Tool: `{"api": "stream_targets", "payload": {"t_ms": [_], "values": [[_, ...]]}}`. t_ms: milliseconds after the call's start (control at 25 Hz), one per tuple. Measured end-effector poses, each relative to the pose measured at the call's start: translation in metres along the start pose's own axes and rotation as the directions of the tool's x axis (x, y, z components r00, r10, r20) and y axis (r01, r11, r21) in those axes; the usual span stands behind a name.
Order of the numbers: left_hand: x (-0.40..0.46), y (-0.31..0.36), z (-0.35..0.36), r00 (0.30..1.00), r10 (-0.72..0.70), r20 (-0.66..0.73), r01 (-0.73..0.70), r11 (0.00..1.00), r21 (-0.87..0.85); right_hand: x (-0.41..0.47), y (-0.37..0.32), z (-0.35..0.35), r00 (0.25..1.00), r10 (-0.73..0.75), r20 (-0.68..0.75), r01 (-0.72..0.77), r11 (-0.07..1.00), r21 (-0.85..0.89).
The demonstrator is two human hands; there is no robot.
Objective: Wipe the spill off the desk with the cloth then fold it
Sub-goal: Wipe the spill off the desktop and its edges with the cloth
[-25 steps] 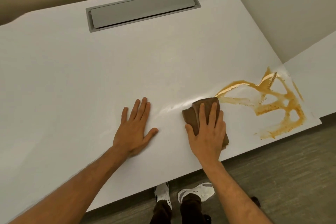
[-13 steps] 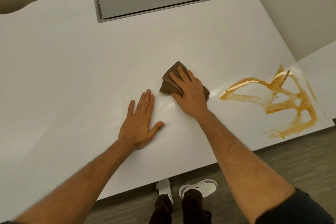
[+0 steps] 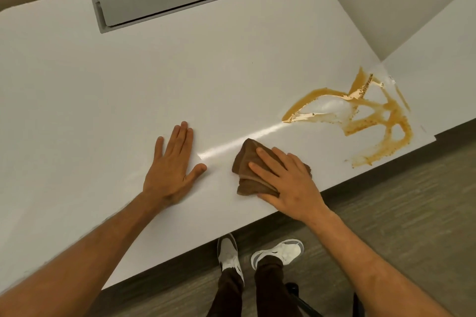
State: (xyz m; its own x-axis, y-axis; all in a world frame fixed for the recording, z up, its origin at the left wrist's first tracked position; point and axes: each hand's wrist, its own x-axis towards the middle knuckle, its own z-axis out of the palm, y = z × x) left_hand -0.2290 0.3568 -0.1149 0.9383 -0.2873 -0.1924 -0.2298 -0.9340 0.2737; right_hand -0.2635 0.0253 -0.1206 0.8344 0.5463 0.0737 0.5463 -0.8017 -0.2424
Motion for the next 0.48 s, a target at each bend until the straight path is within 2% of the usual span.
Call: {"api": "stream_targets", "payload": {"t_ms": [120,240,400,480], "values": [[0.001,-0.001,0.002,1.000,-0.003,0.000,0.003,1.000,0.008,-0.020,0.031,-0.010,0.968,0.237,-0.083,-0.239,0.971,-0.020],[0.001,-0.001,0.004,1.000,-0.007,-0.005,0.007,1.000,0.012,-0.027,0.035,-0.013,0.869,0.464,-0.170,-0.469,0.883,0.012],[0.000,-0.002,0.005,1.000,-0.011,-0.014,0.011,1.000,0.012,-0.023,-0.018,-0.001,0.777,0.592,-0.213,-0.592,0.802,0.071],[0.001,-0.001,0.005,1.000,-0.007,-0.010,0.007,1.000,0.010,-0.020,-0.058,0.005,0.805,0.556,-0.204,-0.547,0.830,0.104]]}}
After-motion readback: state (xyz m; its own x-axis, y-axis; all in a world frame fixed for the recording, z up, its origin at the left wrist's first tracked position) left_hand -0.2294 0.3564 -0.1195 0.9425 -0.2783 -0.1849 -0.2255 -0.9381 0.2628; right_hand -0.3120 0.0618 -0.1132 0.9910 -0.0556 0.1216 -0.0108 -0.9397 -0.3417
